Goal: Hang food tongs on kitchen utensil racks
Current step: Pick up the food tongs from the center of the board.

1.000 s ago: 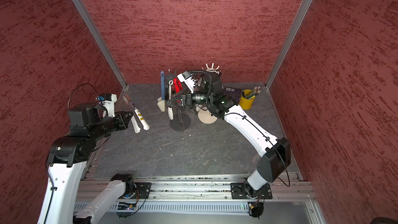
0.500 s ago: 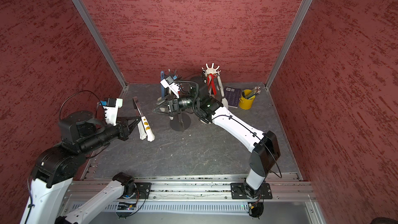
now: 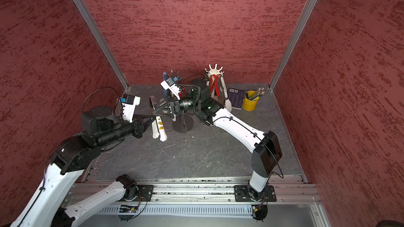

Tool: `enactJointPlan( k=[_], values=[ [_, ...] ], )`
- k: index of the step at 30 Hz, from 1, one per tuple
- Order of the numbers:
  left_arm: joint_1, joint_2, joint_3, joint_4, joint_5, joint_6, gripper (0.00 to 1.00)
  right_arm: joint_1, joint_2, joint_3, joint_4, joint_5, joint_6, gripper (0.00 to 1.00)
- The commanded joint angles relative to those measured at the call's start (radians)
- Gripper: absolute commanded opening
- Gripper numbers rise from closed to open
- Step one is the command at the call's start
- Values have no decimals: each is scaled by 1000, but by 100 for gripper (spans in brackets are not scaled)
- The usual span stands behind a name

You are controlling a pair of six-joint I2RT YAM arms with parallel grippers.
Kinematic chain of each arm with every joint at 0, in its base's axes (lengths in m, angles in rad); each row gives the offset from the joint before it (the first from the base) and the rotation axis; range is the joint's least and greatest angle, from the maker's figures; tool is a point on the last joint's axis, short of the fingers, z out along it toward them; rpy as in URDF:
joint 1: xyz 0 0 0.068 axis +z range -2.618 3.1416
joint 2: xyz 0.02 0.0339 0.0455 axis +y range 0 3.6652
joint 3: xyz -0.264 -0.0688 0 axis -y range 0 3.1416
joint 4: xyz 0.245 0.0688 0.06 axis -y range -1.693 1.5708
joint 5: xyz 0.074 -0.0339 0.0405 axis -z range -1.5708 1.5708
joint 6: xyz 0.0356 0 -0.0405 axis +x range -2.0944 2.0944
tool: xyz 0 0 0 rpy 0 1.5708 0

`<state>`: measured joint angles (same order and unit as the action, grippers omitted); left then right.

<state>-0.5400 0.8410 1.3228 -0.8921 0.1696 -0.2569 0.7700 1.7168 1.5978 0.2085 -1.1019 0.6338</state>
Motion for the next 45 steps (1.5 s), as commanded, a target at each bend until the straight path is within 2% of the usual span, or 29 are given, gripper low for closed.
enactJointPlan(
  k=[1,5,14,15,18,25,36,45],
  values=[
    [-12,-5,-6,63,-27,-1,0,6,-11,3,105,-29,38,72],
    [-12,-18,-30,85,-18,-6,0,6,-18,-8,164,-45,75,59],
    [-11,-28,-53,123,15,-7,0,3,-16,-22,270,-73,161,18],
    [-10,-31,-60,129,14,-8,0,2,-17,-22,267,-75,163,16],
    [-9,-38,-70,141,16,-11,0,-2,-23,-30,263,-80,169,16],
    [-9,-35,-67,144,17,-6,0,-25,-53,-55,247,-74,164,34],
    [-7,-30,-71,160,22,-2,0,-58,-128,-142,229,-86,166,36],
    [-7,-8,-78,194,55,-7,0,-58,-123,-191,399,-105,293,34]
  ],
)
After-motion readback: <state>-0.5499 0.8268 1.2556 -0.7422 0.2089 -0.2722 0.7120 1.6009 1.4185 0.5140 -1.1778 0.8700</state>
